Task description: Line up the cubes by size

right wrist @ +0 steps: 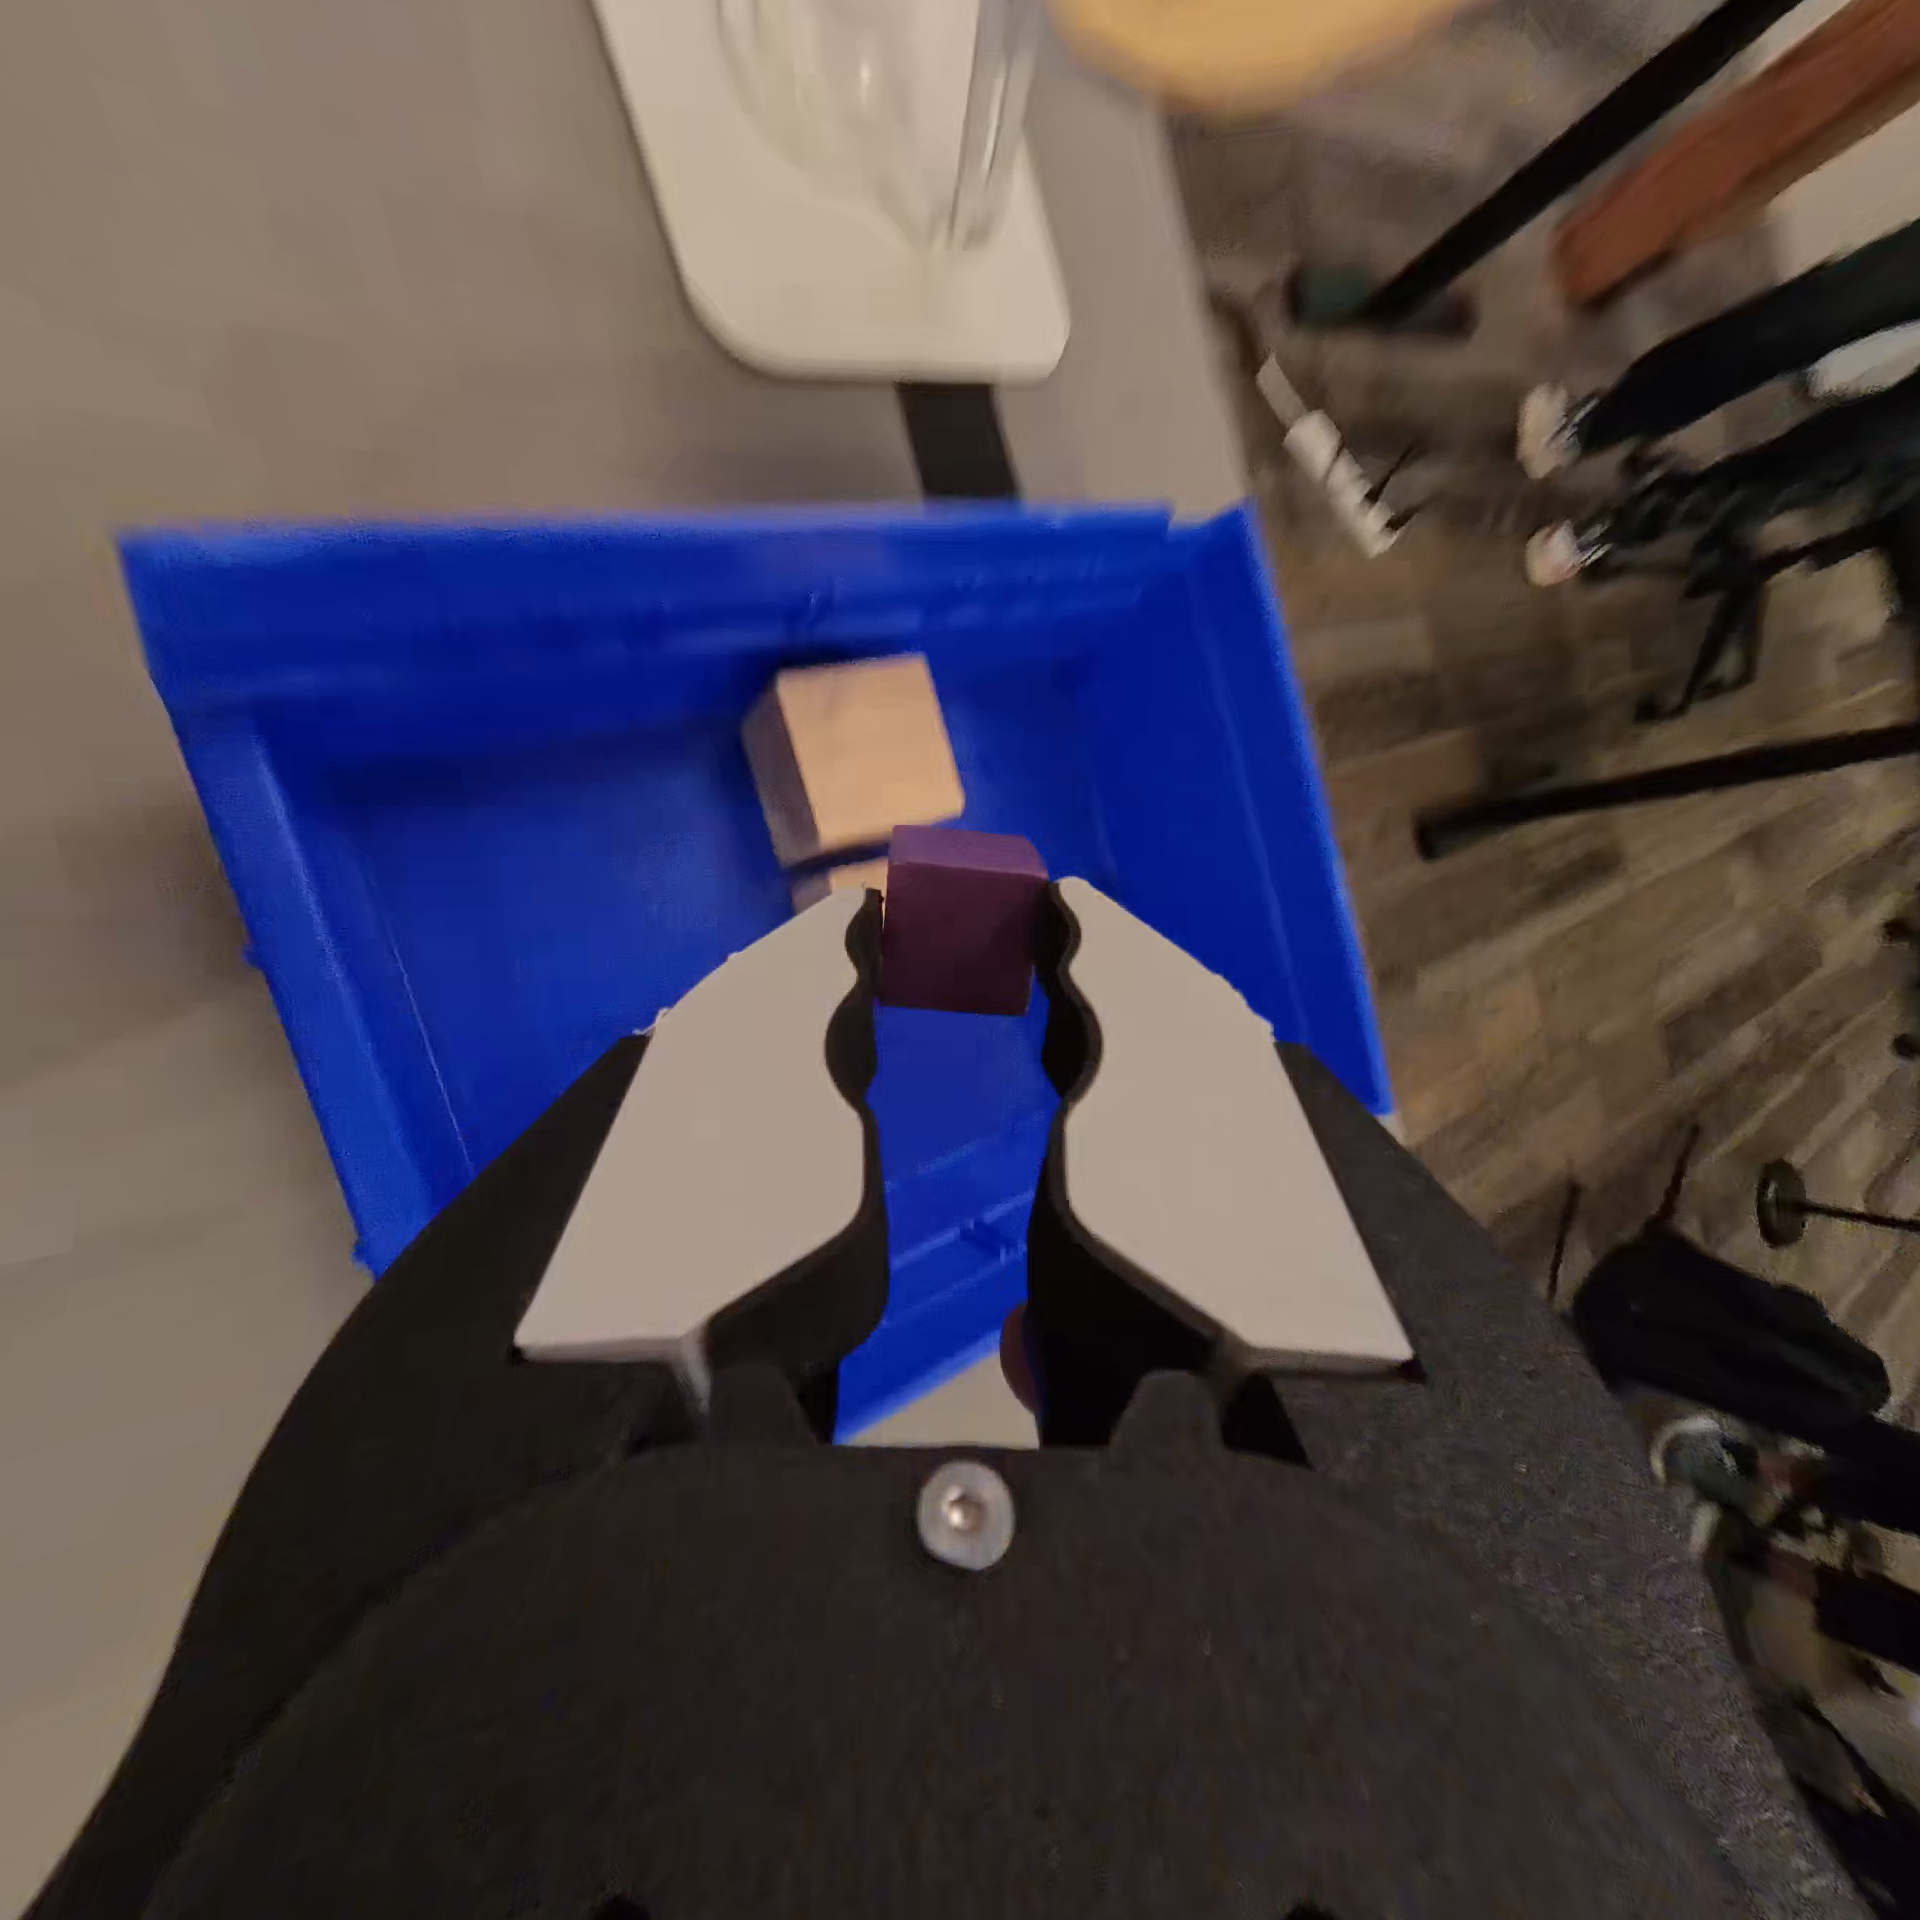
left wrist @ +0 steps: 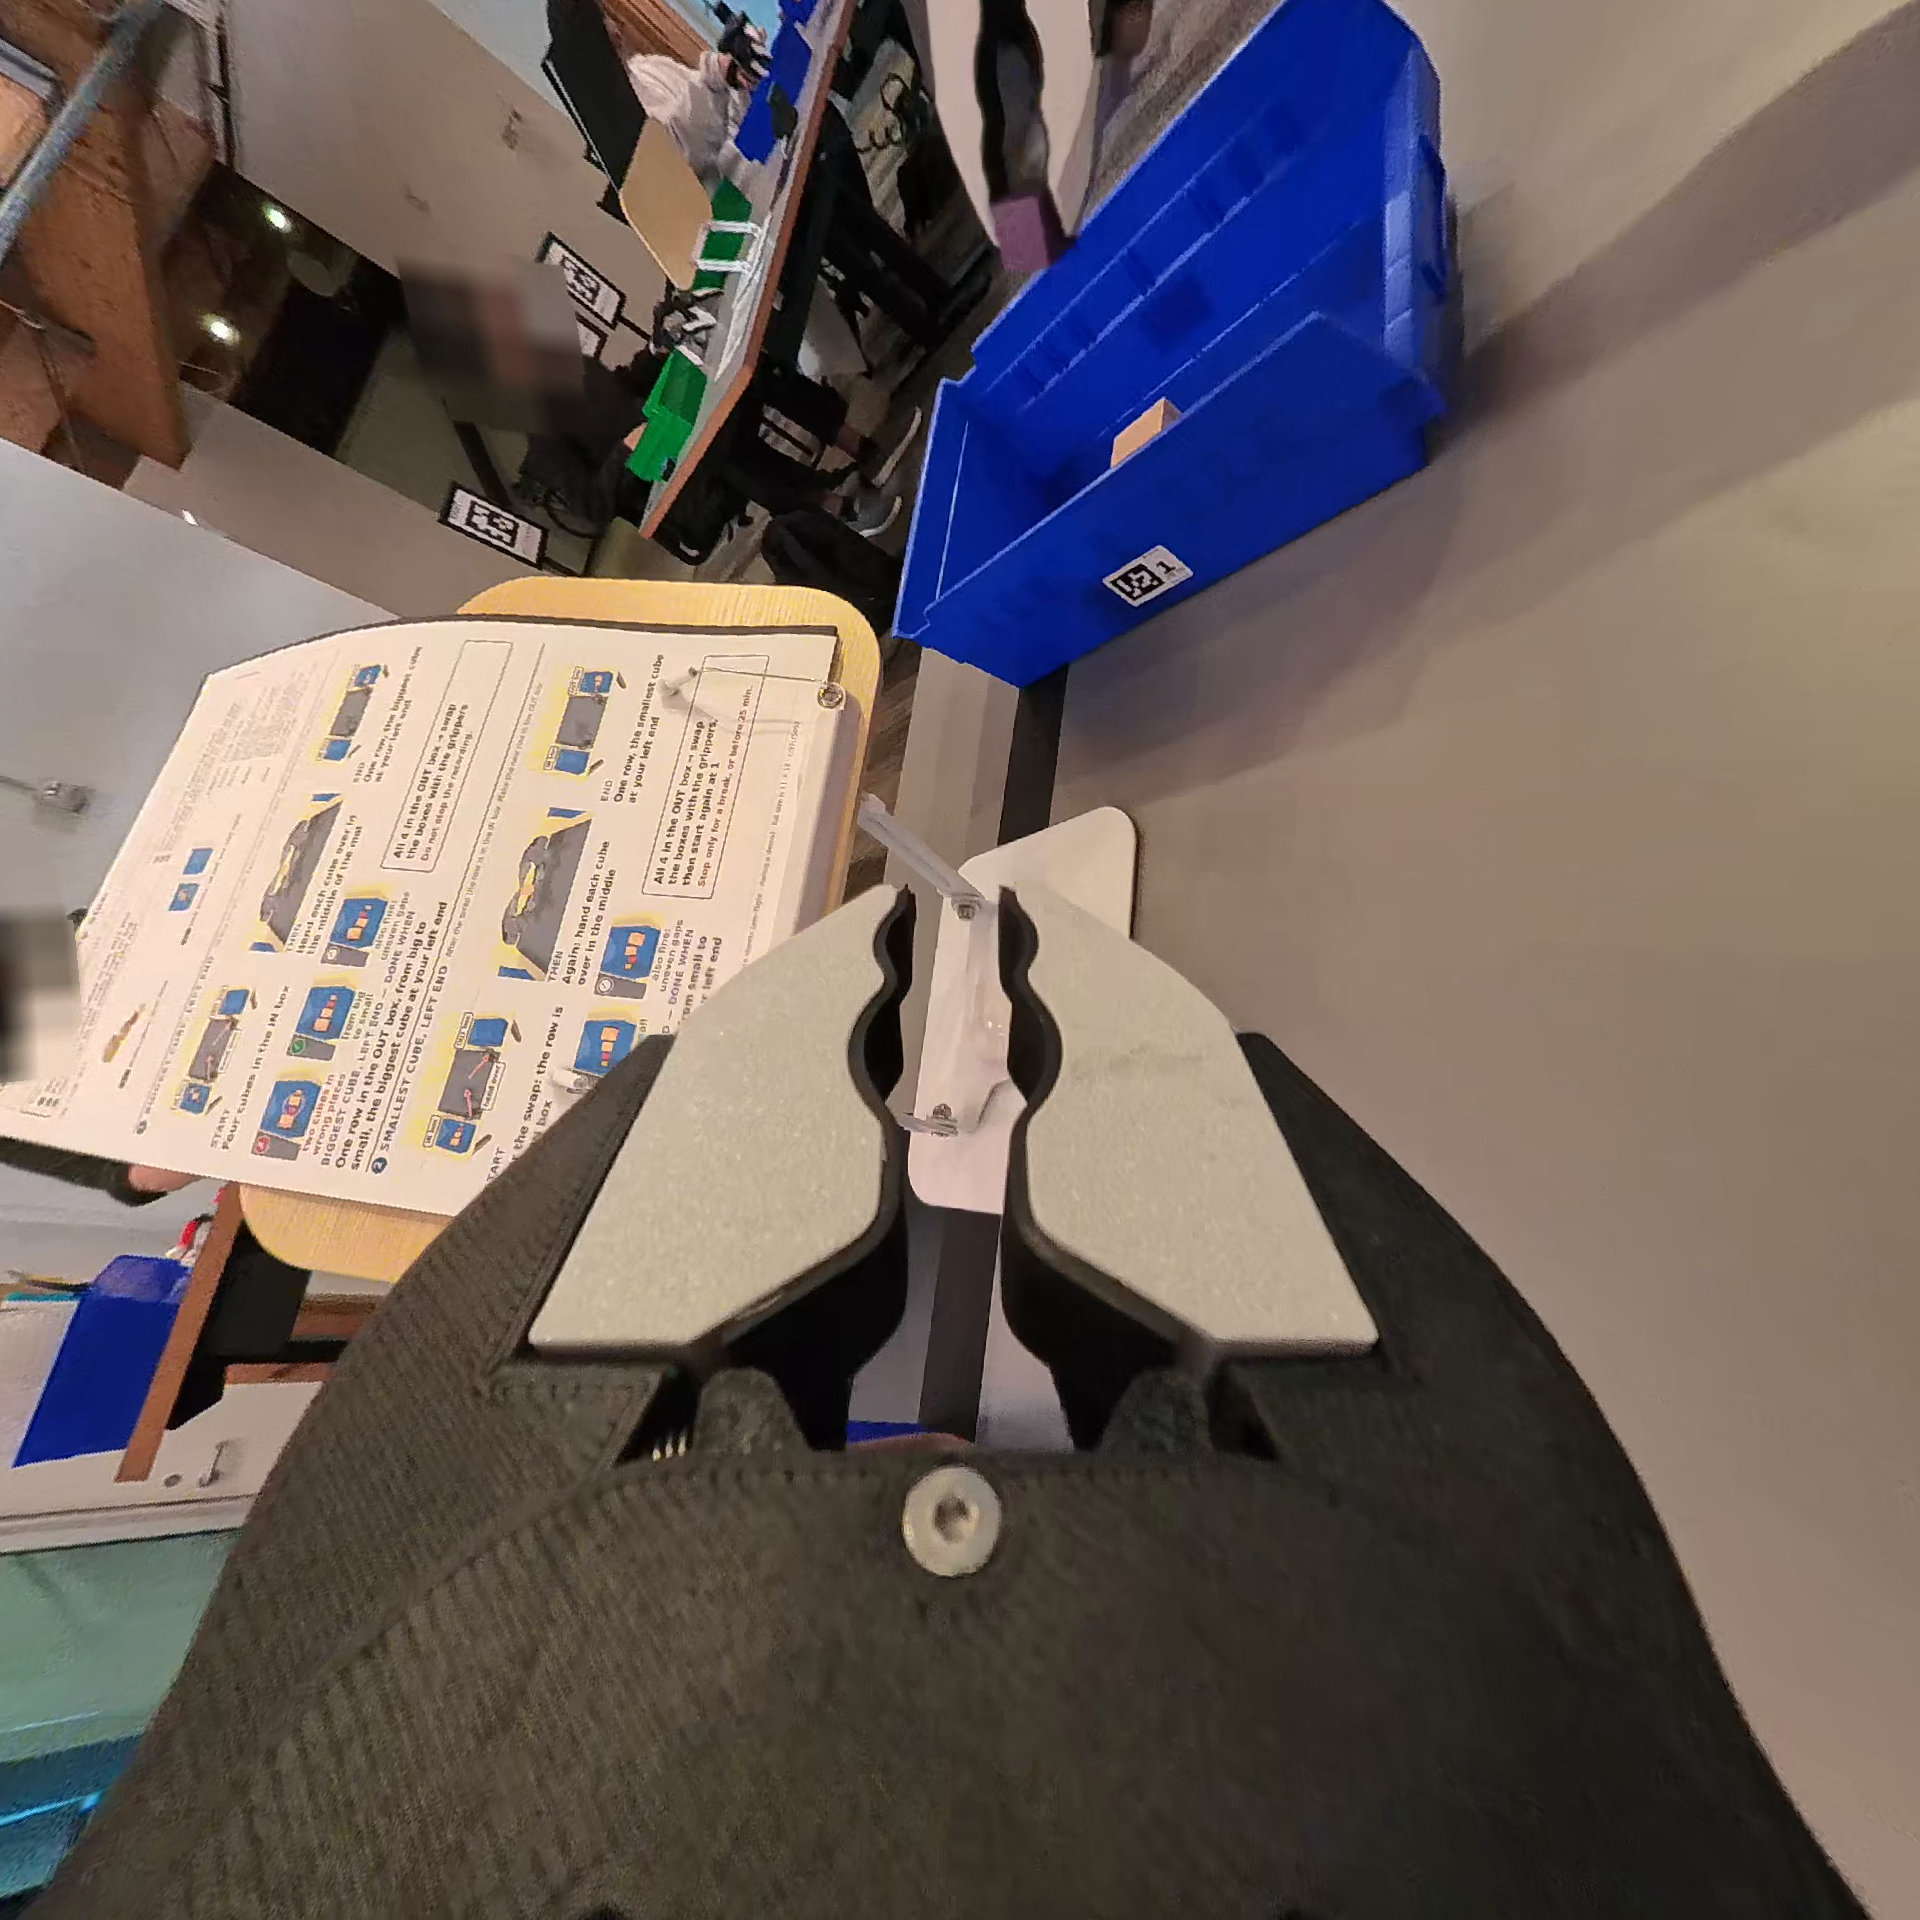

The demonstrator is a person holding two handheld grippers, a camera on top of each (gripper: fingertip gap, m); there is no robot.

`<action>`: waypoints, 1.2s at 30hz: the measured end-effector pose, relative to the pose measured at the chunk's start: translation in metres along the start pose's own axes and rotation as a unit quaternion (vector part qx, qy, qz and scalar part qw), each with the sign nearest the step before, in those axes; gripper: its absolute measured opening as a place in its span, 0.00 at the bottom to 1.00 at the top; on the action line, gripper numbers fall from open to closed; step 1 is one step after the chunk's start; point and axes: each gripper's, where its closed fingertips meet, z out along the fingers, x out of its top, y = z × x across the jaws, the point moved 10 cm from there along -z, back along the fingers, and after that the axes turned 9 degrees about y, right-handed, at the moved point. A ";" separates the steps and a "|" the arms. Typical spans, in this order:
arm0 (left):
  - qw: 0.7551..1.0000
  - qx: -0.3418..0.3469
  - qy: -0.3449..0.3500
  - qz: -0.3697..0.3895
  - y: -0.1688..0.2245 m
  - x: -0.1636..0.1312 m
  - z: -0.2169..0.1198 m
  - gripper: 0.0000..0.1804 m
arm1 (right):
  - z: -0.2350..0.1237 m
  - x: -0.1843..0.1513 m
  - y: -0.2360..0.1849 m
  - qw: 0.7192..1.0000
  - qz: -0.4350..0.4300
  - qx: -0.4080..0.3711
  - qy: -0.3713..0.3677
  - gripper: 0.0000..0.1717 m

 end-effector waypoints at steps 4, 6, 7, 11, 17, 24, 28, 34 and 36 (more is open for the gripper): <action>1.000 -0.005 -0.012 0.004 0.002 -0.002 0.003 0.08 | 0.031 -0.022 0.003 0.992 -0.024 0.070 -0.102 0.16; 1.000 -0.005 -0.011 0.002 0.001 -0.003 0.003 0.08 | 0.045 -0.029 0.005 0.985 -0.042 0.090 -0.142 0.16; 1.000 -0.005 -0.010 0.001 0.001 -0.004 0.003 0.08 | 0.050 -0.034 0.007 0.980 -0.045 0.097 -0.168 0.16; 1.000 -0.004 -0.012 -0.001 0.000 -0.005 0.002 0.08 | 0.065 -0.048 0.011 0.963 -0.058 0.128 -0.230 0.16; 1.000 -0.009 -0.016 -0.003 0.001 -0.008 0.005 0.08 | 0.085 -0.056 0.007 0.943 -0.083 0.172 -0.273 0.16; 1.000 -0.012 -0.017 -0.001 0.002 -0.008 0.006 0.08 | 0.102 -0.063 0.006 0.922 -0.106 0.196 -0.317 0.16; 1.000 -0.013 -0.018 -0.002 0.002 -0.009 0.007 0.08 | 0.108 -0.064 0.006 0.923 -0.103 0.210 -0.306 0.17; 1.000 -0.016 -0.018 -0.001 0.003 -0.009 0.008 0.08 | 0.115 -0.070 0.006 0.920 -0.094 0.225 -0.308 0.17; 1.000 -0.016 -0.019 -0.001 0.003 -0.009 0.008 0.08 | 0.115 -0.070 0.007 0.921 -0.092 0.224 -0.306 0.16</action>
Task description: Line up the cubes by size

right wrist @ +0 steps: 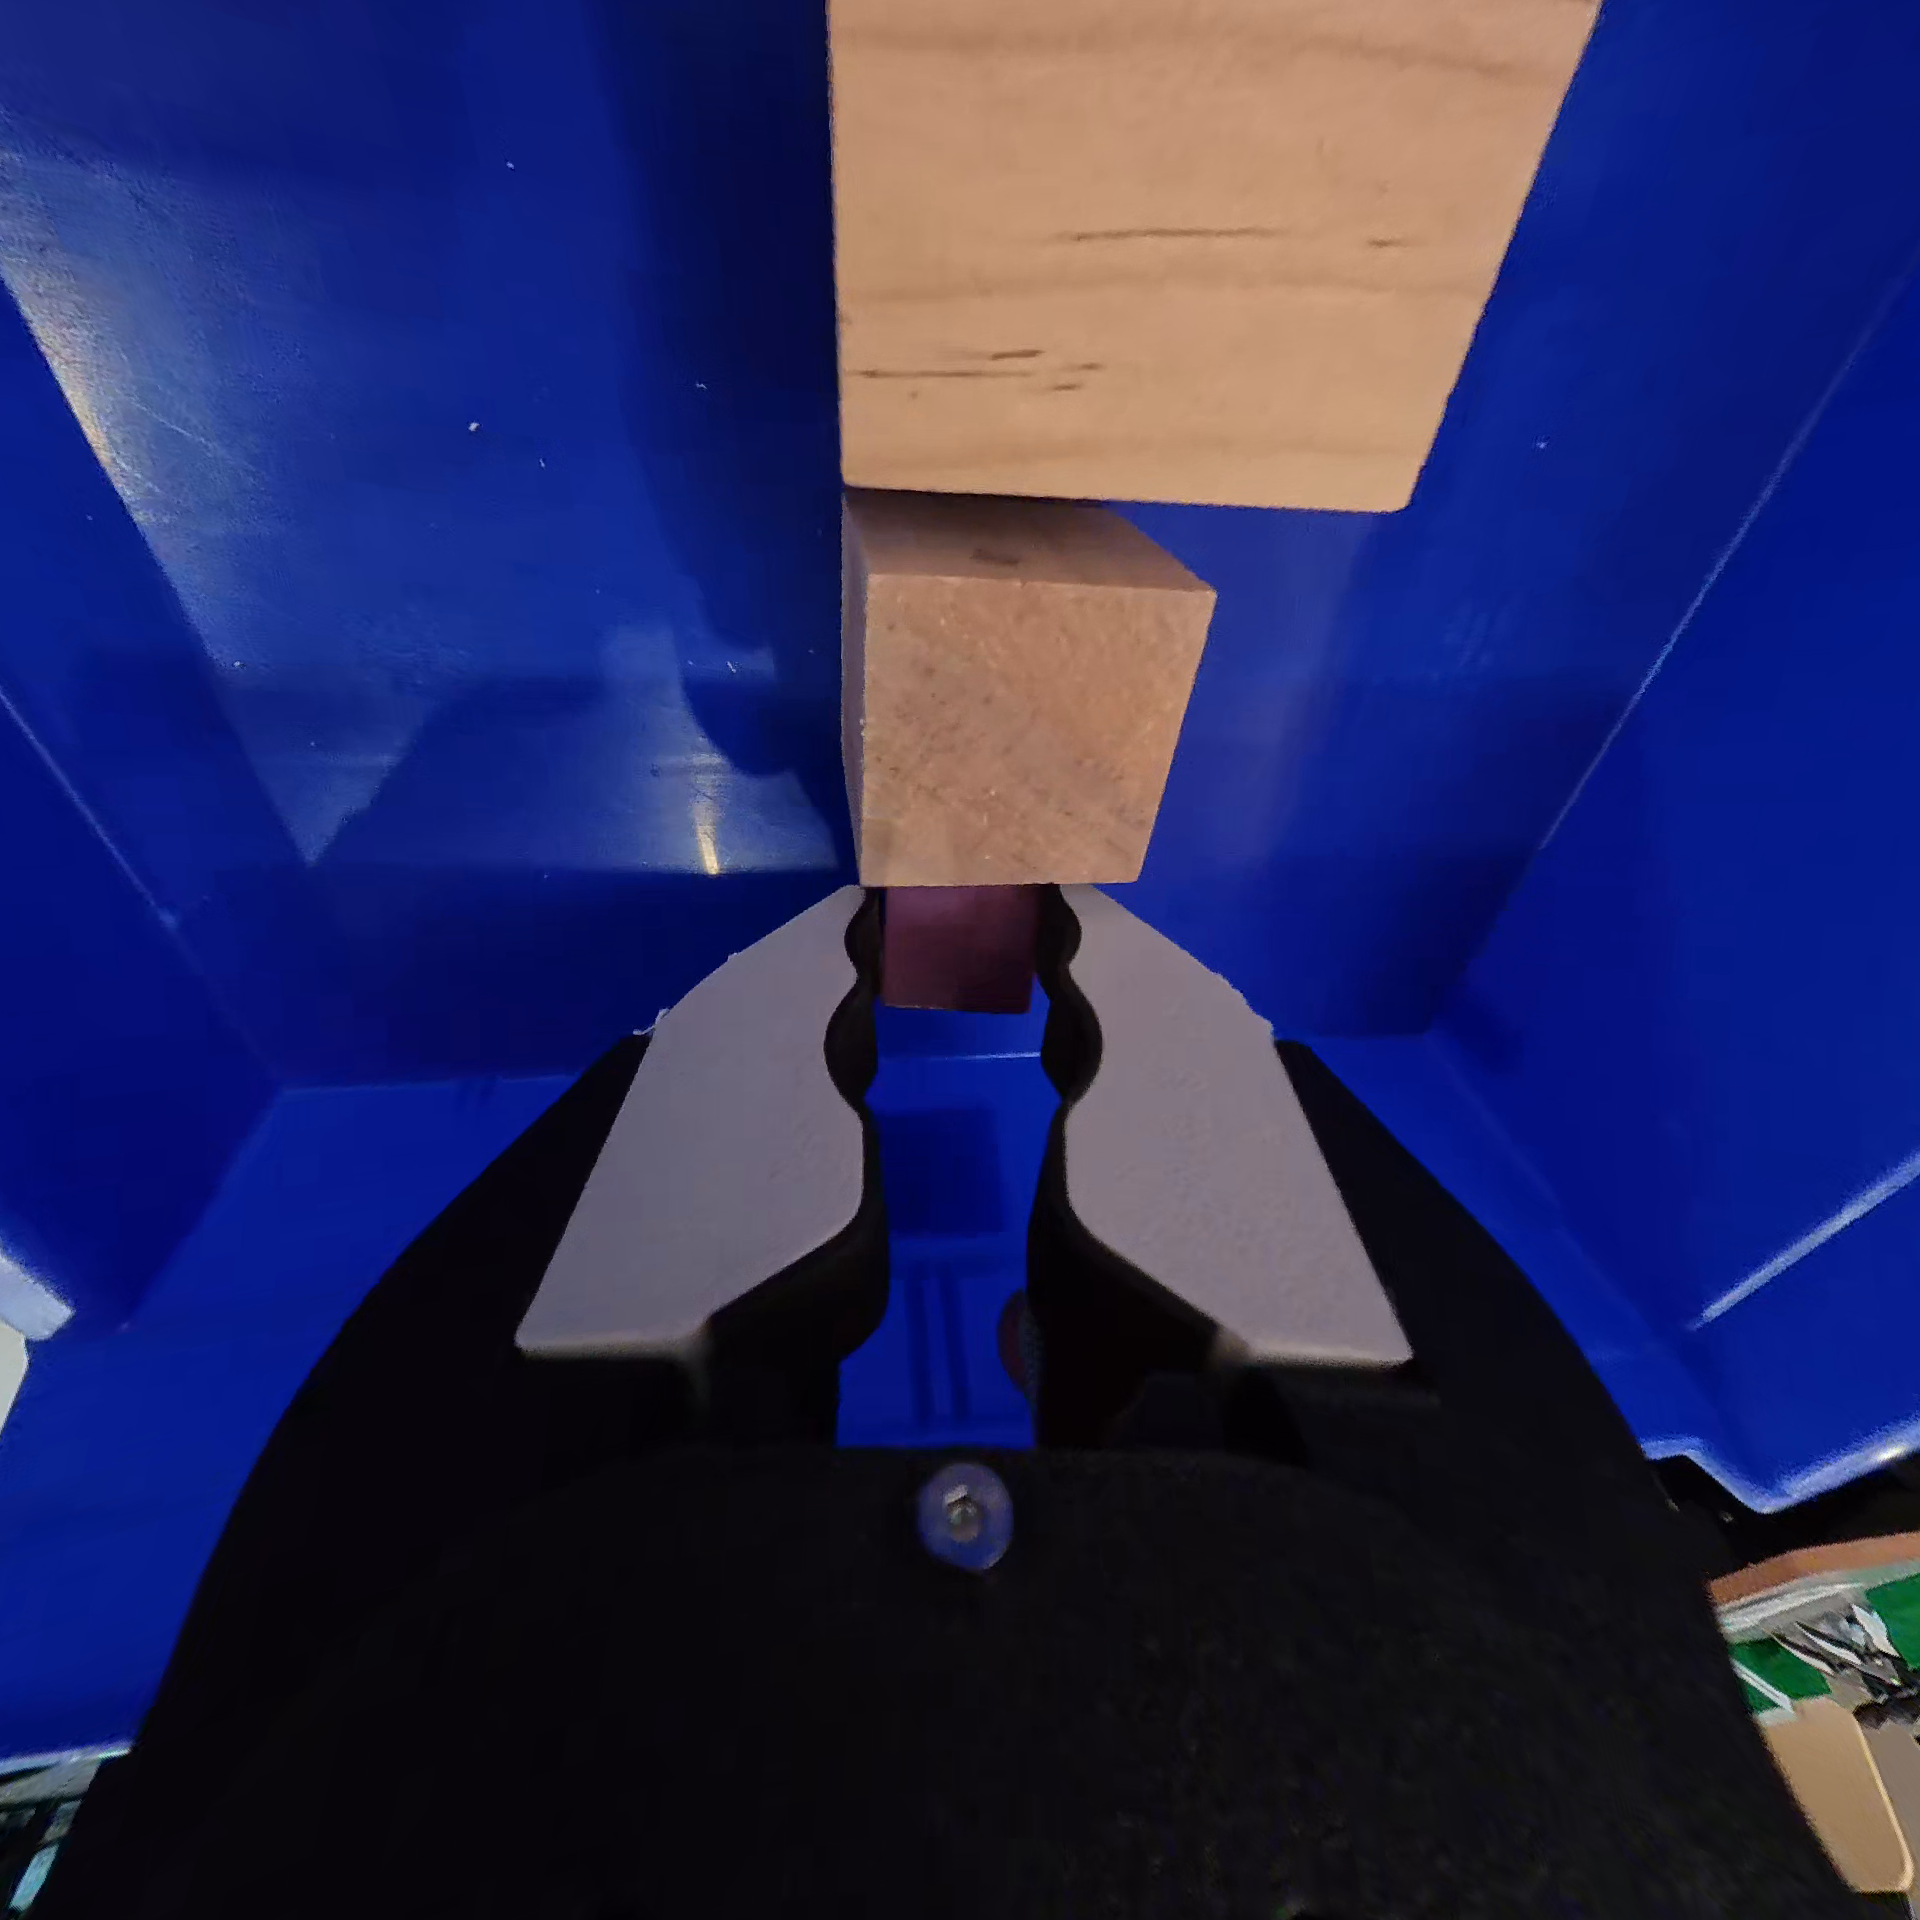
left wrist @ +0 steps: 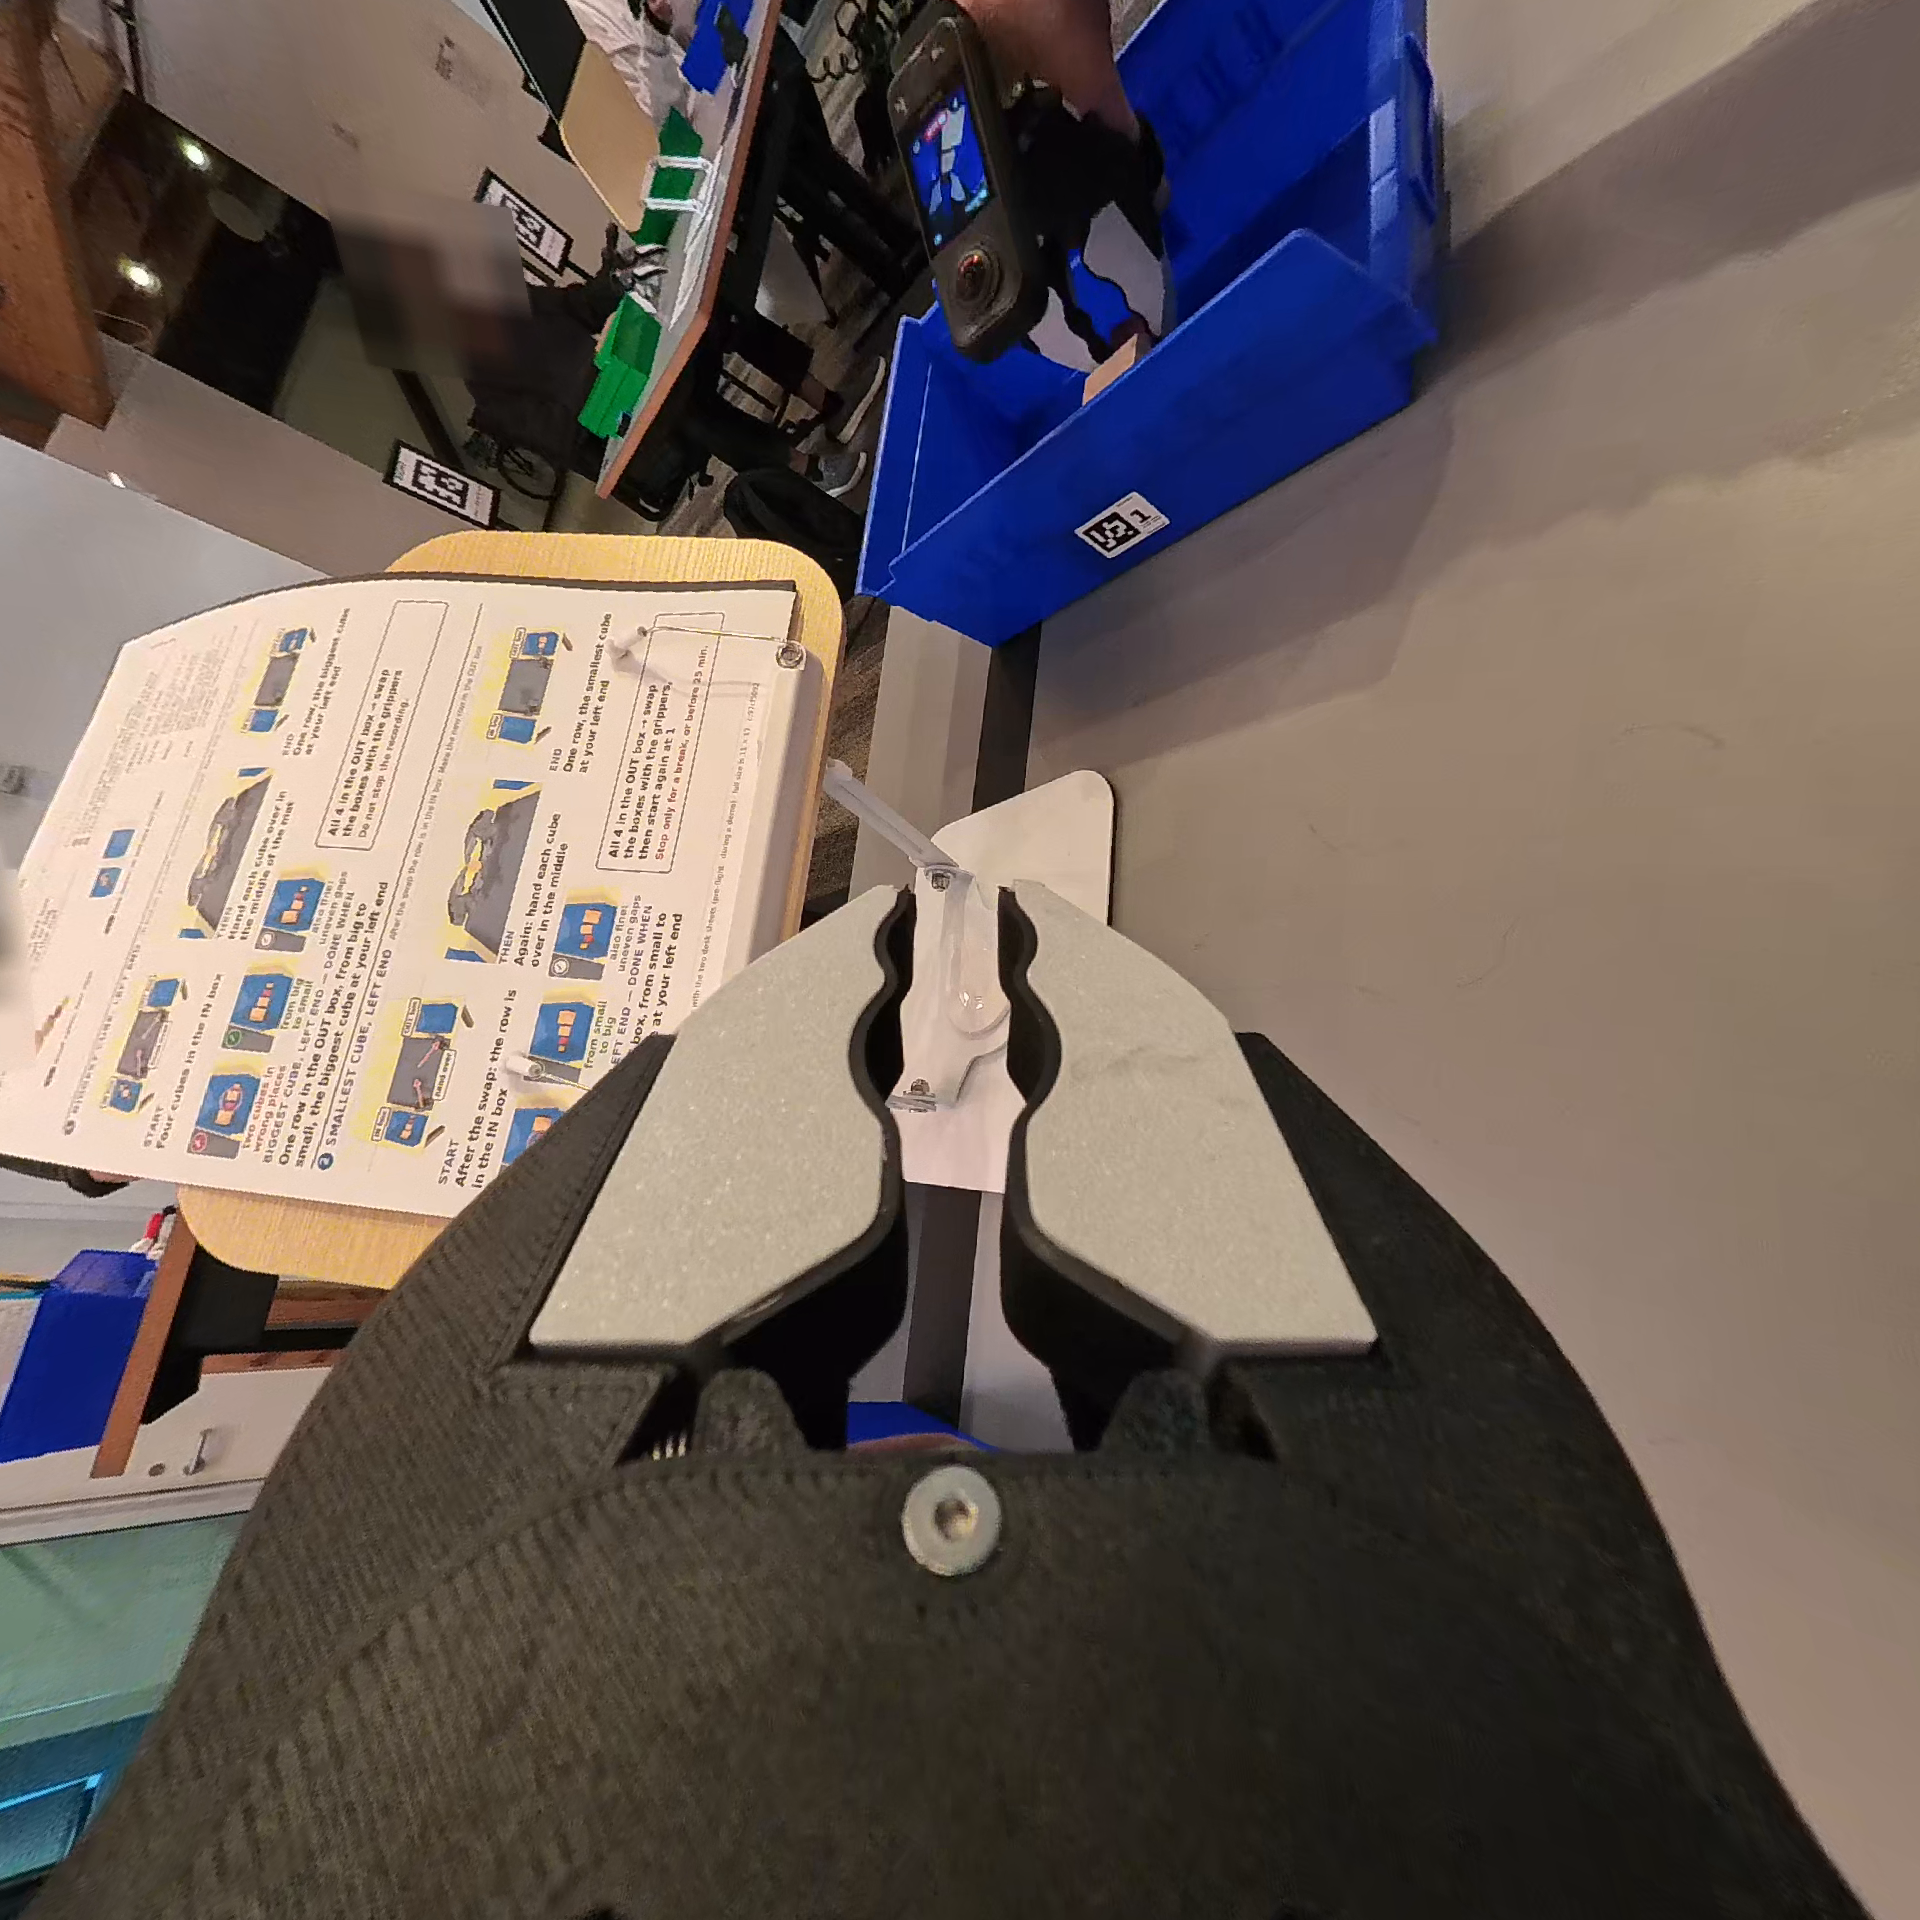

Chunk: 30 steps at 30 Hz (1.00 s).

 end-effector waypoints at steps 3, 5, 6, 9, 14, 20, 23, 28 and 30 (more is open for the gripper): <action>1.000 -0.001 0.001 -0.001 0.000 0.000 0.001 0.08 | 0.000 0.000 0.001 1.000 0.003 0.002 0.000 0.16; 1.000 -0.002 0.000 -0.001 0.001 0.000 0.001 0.08 | 0.001 0.000 0.001 1.000 0.002 0.003 -0.002 0.17; 1.000 -0.003 0.000 0.000 0.001 0.000 0.002 0.08 | 0.001 0.001 0.001 1.000 0.000 0.003 -0.005 0.16; 1.000 -0.004 -0.002 0.001 0.001 0.000 0.002 0.08 | 0.001 0.001 0.001 1.000 -0.003 0.004 -0.008 0.16; 1.000 -0.005 -0.001 0.001 0.001 0.000 0.002 0.08 | 0.004 0.002 0.002 1.000 -0.011 0.004 -0.020 0.16; 1.000 -0.006 0.000 0.000 0.001 0.000 0.003 0.08 | 0.005 0.002 0.001 1.000 -0.007 0.007 -0.014 0.16; 1.000 -0.007 -0.002 0.001 0.002 0.000 0.003 0.08 | 0.005 0.001 0.002 1.000 0.004 0.009 -0.009 0.16; 1.000 -0.007 -0.001 0.000 0.001 0.000 0.003 0.08 | 0.006 0.002 0.002 1.000 0.011 0.011 -0.011 0.16; 1.000 -0.008 -0.002 0.001 0.002 -0.001 0.004 0.08 | 0.006 0.001 0.003 1.000 0.009 0.009 -0.011 0.17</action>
